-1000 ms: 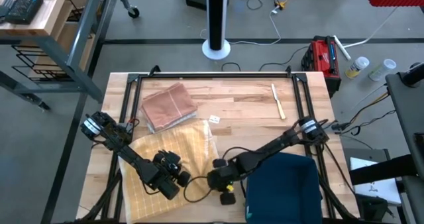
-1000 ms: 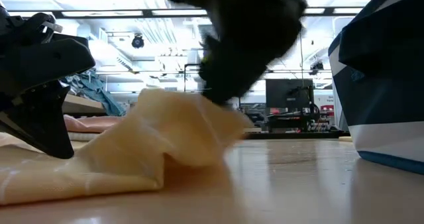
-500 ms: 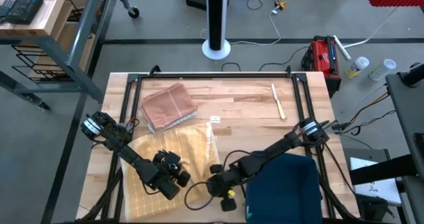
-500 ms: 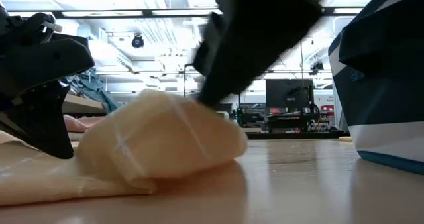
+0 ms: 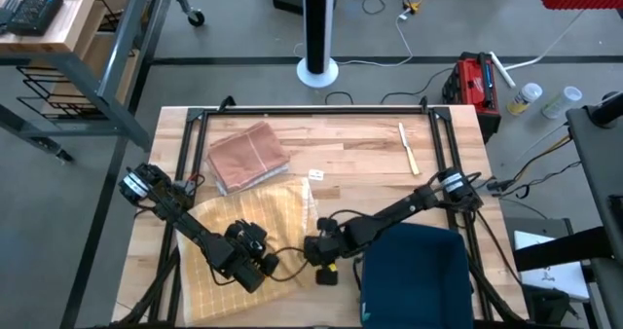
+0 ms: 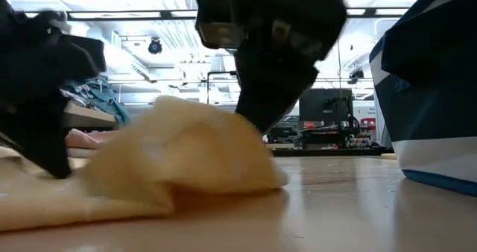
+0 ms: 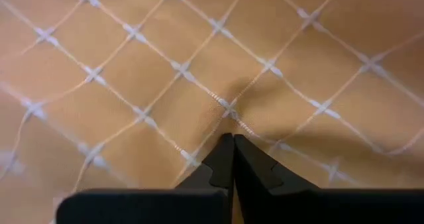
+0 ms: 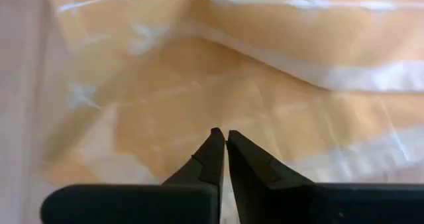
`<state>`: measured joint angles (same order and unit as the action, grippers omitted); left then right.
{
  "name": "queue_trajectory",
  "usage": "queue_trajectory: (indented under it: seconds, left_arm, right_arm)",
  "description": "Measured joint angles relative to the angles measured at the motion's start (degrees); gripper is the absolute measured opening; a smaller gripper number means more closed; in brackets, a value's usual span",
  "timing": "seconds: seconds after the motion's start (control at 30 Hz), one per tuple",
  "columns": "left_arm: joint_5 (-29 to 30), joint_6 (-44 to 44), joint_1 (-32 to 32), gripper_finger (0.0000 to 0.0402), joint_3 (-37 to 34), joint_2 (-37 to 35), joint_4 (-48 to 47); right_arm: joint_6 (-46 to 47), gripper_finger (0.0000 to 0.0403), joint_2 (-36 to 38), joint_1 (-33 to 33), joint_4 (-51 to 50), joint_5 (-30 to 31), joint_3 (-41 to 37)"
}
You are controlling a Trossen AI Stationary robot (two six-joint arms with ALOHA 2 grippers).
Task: Fold towel
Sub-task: Fold the yellow towel
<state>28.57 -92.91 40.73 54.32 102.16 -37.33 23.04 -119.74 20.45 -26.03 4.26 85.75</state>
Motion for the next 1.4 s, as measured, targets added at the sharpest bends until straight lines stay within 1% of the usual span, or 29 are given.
queue_trajectory:
  seconds: [0.07,0.13,0.2,0.3,0.4,0.47,0.6,0.73,0.8,0.87,1.0,1.23,1.4]
  left_arm:
    - [-2.39,0.59,0.11,0.0,1.97,-2.31,-4.64]
    - [-2.66,-0.5,-0.02,0.0,5.17,-5.1,-9.15]
    - [-0.5,-1.13,-0.17,0.0,7.68,-6.97,-11.37]
    - [3.04,1.34,-0.47,0.0,10.69,-7.14,-10.33]
    - [3.05,2.46,-1.32,0.0,11.91,-5.19,-7.44]
    - [3.0,2.85,-1.89,0.0,11.69,-2.84,-4.81]
    - [3.53,4.36,-2.9,0.0,11.09,2.09,2.84]
    - [4.07,10.13,-4.57,0.0,11.41,6.48,10.1]
    - [1.35,11.4,-5.94,0.0,11.76,7.86,10.42]
    - [-1.78,11.38,-7.19,0.0,11.45,9.15,10.33]
    - [-5.69,10.17,-8.43,0.0,11.28,10.52,8.96]
    - [-6.79,9.28,-8.29,0.0,11.26,10.44,6.42]
    - [-6.51,9.82,-7.53,0.0,11.15,10.44,5.5]
  right_arm:
    - [0.96,0.0027,0.0,-0.77,1.25,0.1,-0.26]
    - [1.4,0.0039,0.04,-1.33,4.3,-0.43,-1.07]
    - [0.29,0.0053,0.09,-1.6,6.84,-1.47,-2.39]
    - [0.29,0.0074,0.07,-1.6,8.49,-1.84,-3.32]
    - [0.15,0.0094,0.17,-1.7,8.94,-2.62,-3.98]
    - [-0.24,0.0106,0.35,-1.96,8.51,-4.7,-5.08]
    - [-0.38,0.0128,2.26,-2.27,10.59,-5.74,-7.7]
    - [0.06,0.0143,3.66,-3.23,12.75,-6.85,-9.97]
    - [0.77,0.015,3.97,-3.77,15.58,-8.91,-10.86]
    - [2.84,0.0157,4.26,-4.07,18.14,-9.67,-11.06]
    - [4.33,0.0166,3.74,-4.55,19.87,-8.64,-11.12]
    - [9.01,0.0185,1.02,-6.01,19.91,-6.59,-11.25]
    - [10.43,0.0197,-0.26,-6.26,24.74,-7.04,-11.21]
